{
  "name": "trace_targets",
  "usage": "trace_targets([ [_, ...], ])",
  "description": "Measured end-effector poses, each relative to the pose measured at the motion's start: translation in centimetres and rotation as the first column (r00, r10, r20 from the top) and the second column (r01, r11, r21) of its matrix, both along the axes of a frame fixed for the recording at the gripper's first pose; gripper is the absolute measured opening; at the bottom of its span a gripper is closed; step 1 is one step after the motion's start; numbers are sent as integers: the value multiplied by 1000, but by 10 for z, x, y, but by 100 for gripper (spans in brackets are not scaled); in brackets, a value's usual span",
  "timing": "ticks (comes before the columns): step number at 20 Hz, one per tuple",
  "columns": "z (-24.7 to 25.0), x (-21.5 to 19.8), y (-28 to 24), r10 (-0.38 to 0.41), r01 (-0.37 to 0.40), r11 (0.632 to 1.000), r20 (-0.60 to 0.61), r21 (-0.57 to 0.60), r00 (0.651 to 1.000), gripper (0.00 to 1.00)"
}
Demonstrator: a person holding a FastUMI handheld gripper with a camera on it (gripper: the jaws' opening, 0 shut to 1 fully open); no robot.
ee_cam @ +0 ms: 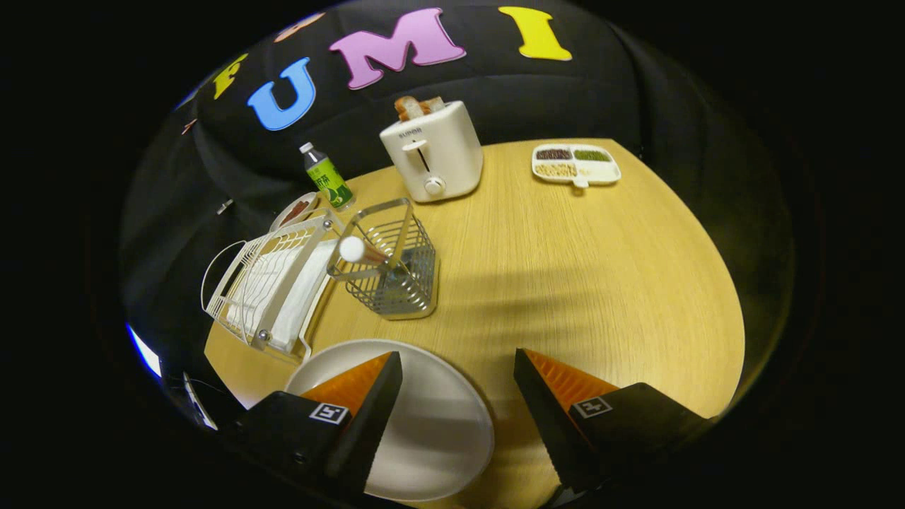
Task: Take the plate from the dish rack, then take the spoon from the basket and place it into the plate.
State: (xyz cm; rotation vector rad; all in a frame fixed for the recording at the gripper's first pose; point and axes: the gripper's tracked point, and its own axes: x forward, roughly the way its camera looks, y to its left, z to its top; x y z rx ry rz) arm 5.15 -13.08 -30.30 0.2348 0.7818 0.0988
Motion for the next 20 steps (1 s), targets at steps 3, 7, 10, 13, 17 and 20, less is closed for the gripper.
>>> trace_targets([
  [3,34,17,19,30,-33,999,137,19,990,98],
  [7,60,33,26,65,-62,998,246,-23,967,98],
  [10,69,44,36,83,-75,996,297,-37,951,94],
  [13,67,58,44,92,-84,996,315,-39,945,89],
  [17,59,75,46,96,-78,995,334,-69,938,63],
  [20,50,81,49,126,-97,990,341,-103,932,63],
])
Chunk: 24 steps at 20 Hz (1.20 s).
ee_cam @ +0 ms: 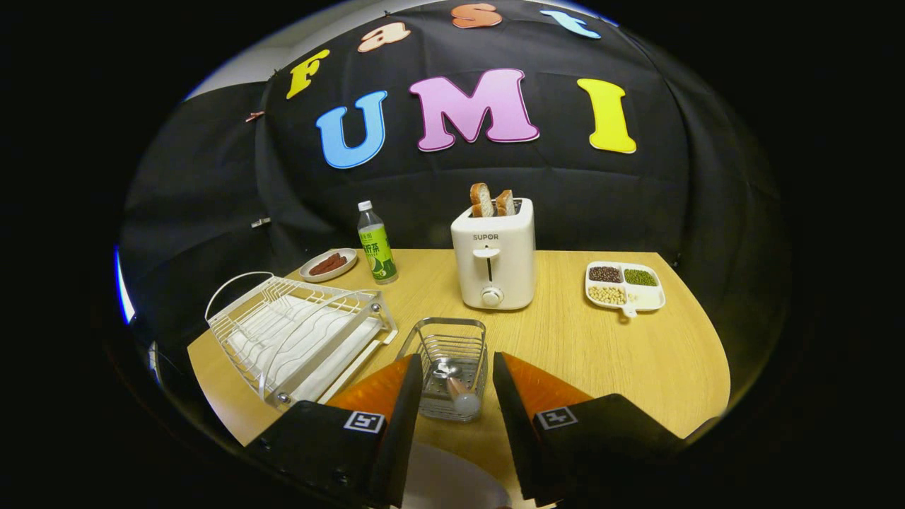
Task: Take the plate from the dish rack, then take the spoon from the basket and place it into the plate.
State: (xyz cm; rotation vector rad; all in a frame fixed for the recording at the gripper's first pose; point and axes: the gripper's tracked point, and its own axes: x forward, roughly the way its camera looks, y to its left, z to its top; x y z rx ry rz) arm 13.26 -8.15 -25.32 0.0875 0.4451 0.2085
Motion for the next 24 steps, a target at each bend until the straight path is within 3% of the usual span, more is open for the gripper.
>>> trace_targets([
  [2,-3,3,-3,5,-5,999,17,-41,1000,62],
  [4,-5,8,0,9,-7,998,29,-61,1000,47],
  [6,-5,10,4,23,-21,997,38,-73,999,41],
  [9,-7,16,6,32,-27,994,52,-108,998,40],
  [11,-8,17,8,27,-22,994,47,-106,999,27],
  [12,-7,16,13,35,-31,996,43,-87,998,30],
  [14,-8,16,17,39,-37,997,25,-63,999,23],
  [19,-6,12,21,59,-59,996,-4,-66,998,19],
  [24,37,16,11,21,-21,1000,30,-6,999,19],
])
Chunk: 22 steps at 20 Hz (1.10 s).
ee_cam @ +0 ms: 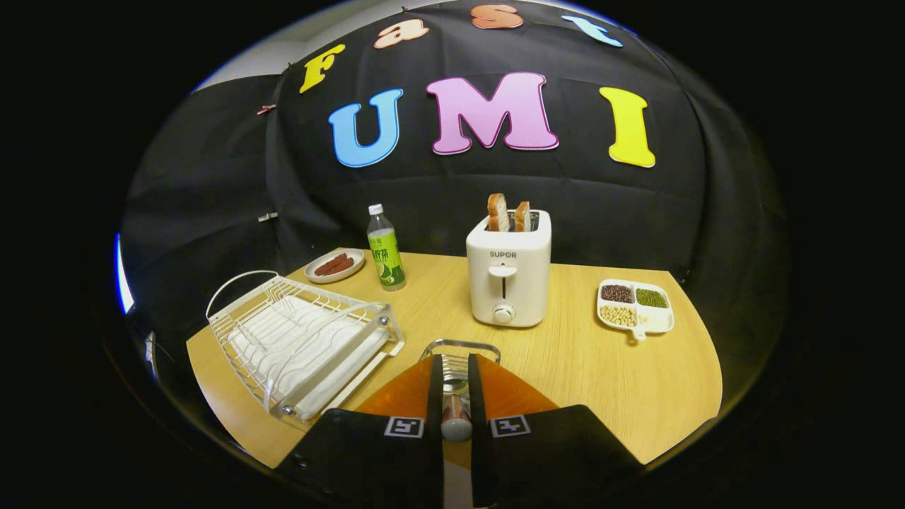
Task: Take the plate from the dish rack, then take the spoon from the basket and place it into the plate.
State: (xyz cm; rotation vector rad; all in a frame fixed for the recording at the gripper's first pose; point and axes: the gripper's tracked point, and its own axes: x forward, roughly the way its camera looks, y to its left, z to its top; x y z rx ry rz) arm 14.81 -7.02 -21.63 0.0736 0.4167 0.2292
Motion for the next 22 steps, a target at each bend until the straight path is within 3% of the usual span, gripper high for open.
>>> trace_targets([
  [4,43,-10,-8,-7,5,999,25,52,1000,19],
  [9,75,-48,-9,42,-44,996,31,73,999,19],
  [22,28,-112,12,193,-189,981,-77,50,978,19],
])
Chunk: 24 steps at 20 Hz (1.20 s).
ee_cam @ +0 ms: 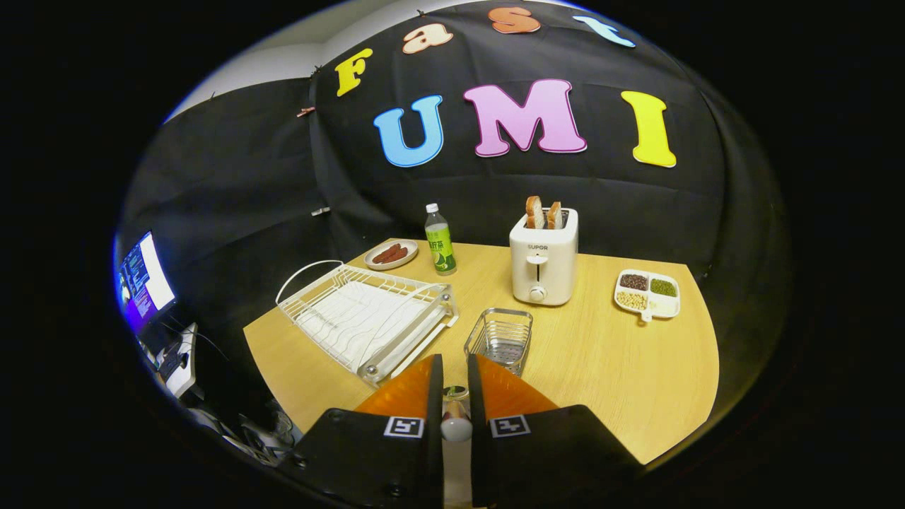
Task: Take the plate from the dish rack, then take the spoon from the basket and place it into the plate.
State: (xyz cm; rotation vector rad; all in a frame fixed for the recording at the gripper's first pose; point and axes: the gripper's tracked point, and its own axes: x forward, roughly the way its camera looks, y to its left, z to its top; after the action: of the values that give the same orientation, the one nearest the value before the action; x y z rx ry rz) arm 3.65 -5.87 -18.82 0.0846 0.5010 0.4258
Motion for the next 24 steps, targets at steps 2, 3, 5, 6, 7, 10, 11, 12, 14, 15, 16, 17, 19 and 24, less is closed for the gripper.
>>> trace_targets([
  [2,-17,-6,-4,11,-12,1000,-19,-28,1000,19],
  [3,-27,-8,-4,17,-19,999,-34,-34,999,19],
  [5,-42,-11,-3,24,-26,999,-65,-32,998,19],
  [6,-46,-11,-3,25,-28,999,-73,-31,997,19],
  [7,-50,-10,-1,27,-29,999,-78,-31,997,19],
  [10,-58,-10,9,59,-62,997,-84,-35,995,19],
  [11,-58,-10,13,71,-74,996,-76,-40,995,19],
  [12,-60,-12,15,82,-86,995,-79,-47,993,19],
  [14,-66,-19,15,102,-109,992,-98,-65,990,20],
  [15,-73,-22,15,109,-118,990,-114,-75,988,20],
  [16,-77,-25,13,114,-126,989,-134,-83,984,20],
  [17,-80,-27,13,114,-127,988,-146,-84,983,21],
  [19,-79,-27,11,106,-119,990,-151,-78,983,21],
  [24,-80,-26,11,84,-95,994,-164,-57,983,39],
])
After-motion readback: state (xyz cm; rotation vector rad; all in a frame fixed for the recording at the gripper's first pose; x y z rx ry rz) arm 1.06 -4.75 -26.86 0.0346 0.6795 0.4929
